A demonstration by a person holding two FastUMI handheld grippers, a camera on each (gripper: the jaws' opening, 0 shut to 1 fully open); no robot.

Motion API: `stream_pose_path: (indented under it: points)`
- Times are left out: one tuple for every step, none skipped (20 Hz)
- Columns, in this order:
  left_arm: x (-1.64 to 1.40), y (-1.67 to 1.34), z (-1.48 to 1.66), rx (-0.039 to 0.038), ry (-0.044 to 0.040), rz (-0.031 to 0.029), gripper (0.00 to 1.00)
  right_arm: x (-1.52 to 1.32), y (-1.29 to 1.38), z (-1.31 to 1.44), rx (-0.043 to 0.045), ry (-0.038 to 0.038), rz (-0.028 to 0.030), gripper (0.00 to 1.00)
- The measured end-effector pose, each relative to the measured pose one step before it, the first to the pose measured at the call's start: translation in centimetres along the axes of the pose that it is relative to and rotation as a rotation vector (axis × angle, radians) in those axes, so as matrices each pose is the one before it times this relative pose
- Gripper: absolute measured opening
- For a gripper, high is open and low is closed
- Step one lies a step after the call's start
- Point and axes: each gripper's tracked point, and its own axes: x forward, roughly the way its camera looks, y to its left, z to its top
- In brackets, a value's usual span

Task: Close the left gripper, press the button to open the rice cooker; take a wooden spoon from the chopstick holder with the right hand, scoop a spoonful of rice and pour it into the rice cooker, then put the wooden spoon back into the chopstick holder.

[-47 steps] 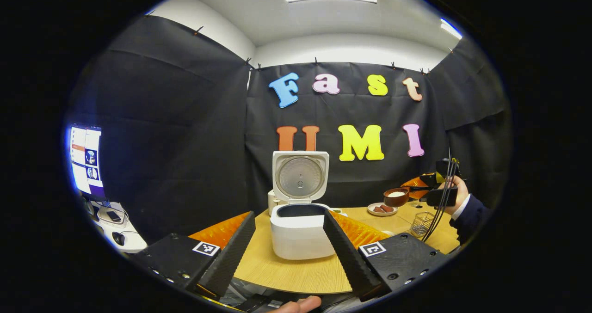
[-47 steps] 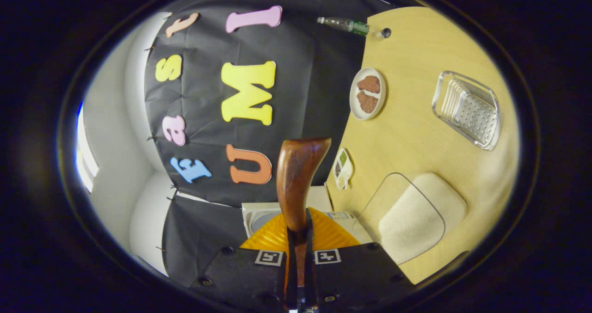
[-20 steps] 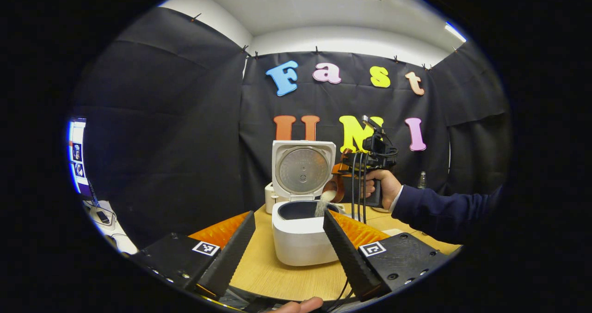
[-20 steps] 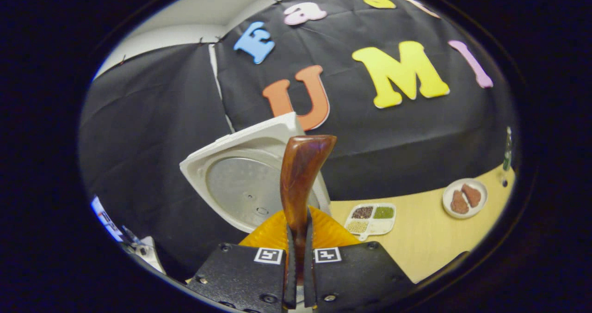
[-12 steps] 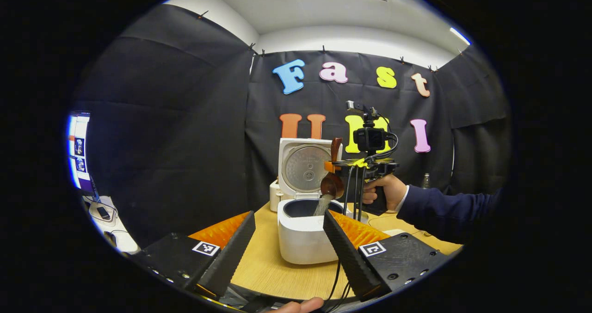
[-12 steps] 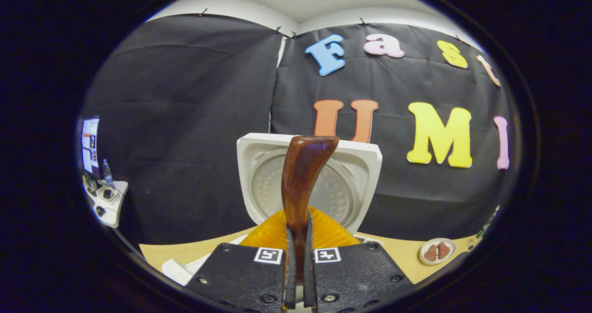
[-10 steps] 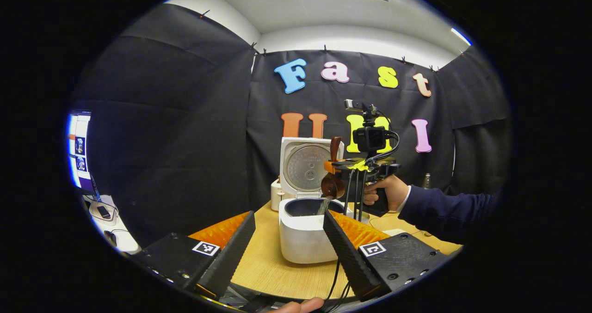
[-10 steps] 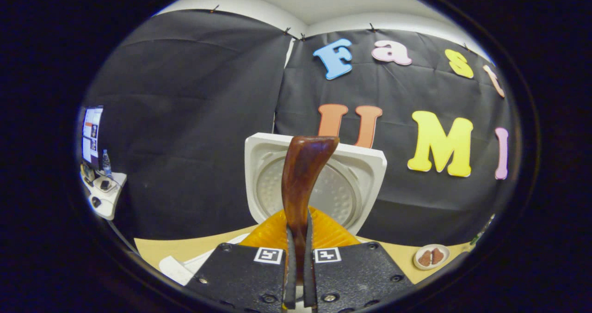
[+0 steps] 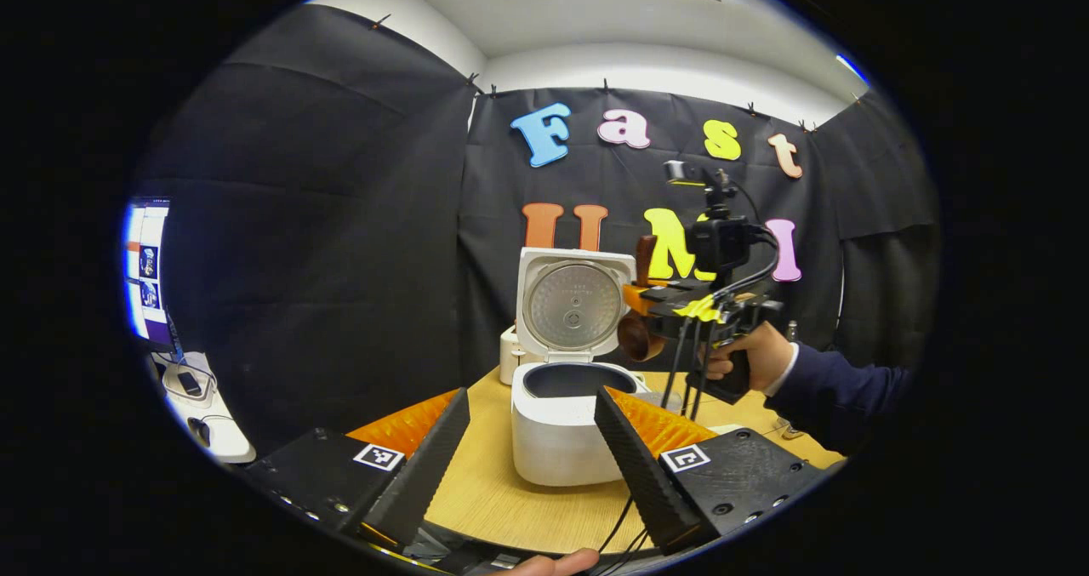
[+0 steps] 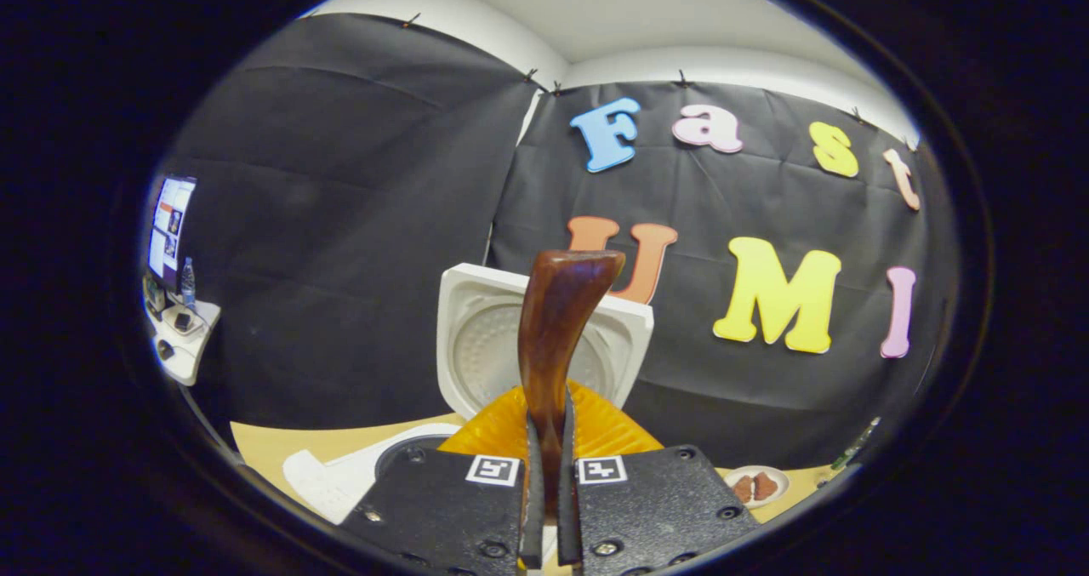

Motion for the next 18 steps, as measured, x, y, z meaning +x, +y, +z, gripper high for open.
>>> stream_pose_path:
  points:
    - [0.392,-0.084,-0.235,-0.00182,0.00802,0.00454,0.94,-0.731,-0.993,-0.177,0.02264,0.00962,-0.00403,0.12]
    - [0.295,-0.396,0.032,-0.00412,0.00616,-0.00133,0.94,-0.882,-0.963,-0.044,0.01788,0.00569,-0.00693,0.12]
    - [0.177,-0.470,0.015,-0.00128,0.00232,-0.00466,0.94,-0.875,-1.106,0.168,0.01714,-0.00393,-0.00871,0.12]
    - [0.169,-0.557,0.221,0.00450,-0.00668,-0.00549,0.94,-0.703,-1.090,0.126,0.00847,-0.00585,-0.00698,0.12]
    - [0.100,-0.267,0.222,0.00733,-0.01005,-0.00016,0.94,-0.740,-1.148,-0.057,-0.00310,0.00236,-0.00768,0.12]
    - [0.173,-0.246,0.082,0.00560,-0.00355,0.00017,0.94,-0.776,-1.109,-0.169,-0.00749,0.00508,-0.00944,0.12]
    - [0.248,-0.397,0.014,0.00456,-0.00213,-0.00223,0.94,-0.841,-1.359,-0.088,-0.00283,0.00259,-0.01351,0.12]
    - [0.403,-0.367,0.121,0.00347,0.00220,0.00081,0.94,-0.873,-1.219,-0.077,0.00170,-0.00080,-0.01312,0.12]
    - [0.328,-0.335,-0.055,0.00327,0.00248,0.00240,0.94,-0.874,-1.247,-0.055,0.00175,-0.00098,-0.01173,0.12]
    - [0.255,-0.437,0.156,0.00048,0.00106,-0.00041,0.94,-0.868,-1.117,-0.274,0.00394,0.00387,-0.01037,0.13]
    - [0.242,-0.550,0.417,-0.00039,-0.00339,-0.00938,0.94,-0.792,-1.113,-0.269,0.00479,0.00724,-0.00403,0.13]
    - [0.194,-0.644,0.327,-0.00145,-0.00569,-0.00993,0.94,-0.870,-0.871,-0.131,0.00992,0.00205,0.00105,0.13]
    - [0.423,-0.538,0.179,-0.00092,-0.00489,-0.00965,0.94,-0.767,-0.992,-0.061,0.00788,0.00076,-0.00369,0.13]
    - [0.321,-0.708,0.175,0.00138,-0.00265,-0.01215,0.94,-0.972,-1.233,-0.080,0.00561,0.00102,-0.01296,0.13]
    - [0.338,-0.565,0.112,0.00252,-0.00086,-0.00893,0.94,-0.786,-1.418,-0.138,0.00444,0.00214,-0.01877,0.13]
    - [0.416,-0.603,-0.003,0.00421,0.00214,-0.00760,0.94,-0.584,-1.135,-0.277,0.00599,0.00583,-0.01749,0.13]
    - [0.354,-0.562,-0.040,0.00402,0.00306,-0.00630,0.94,-0.589,-1.199,-0.410,0.01059,0.01152,-0.01468,0.13]
    - [0.384,-0.602,0.056,0.00327,0.00125,-0.00563,0.94,-0.801,-1.172,-0.600,0.01174,0.01487,-0.01160,0.13]
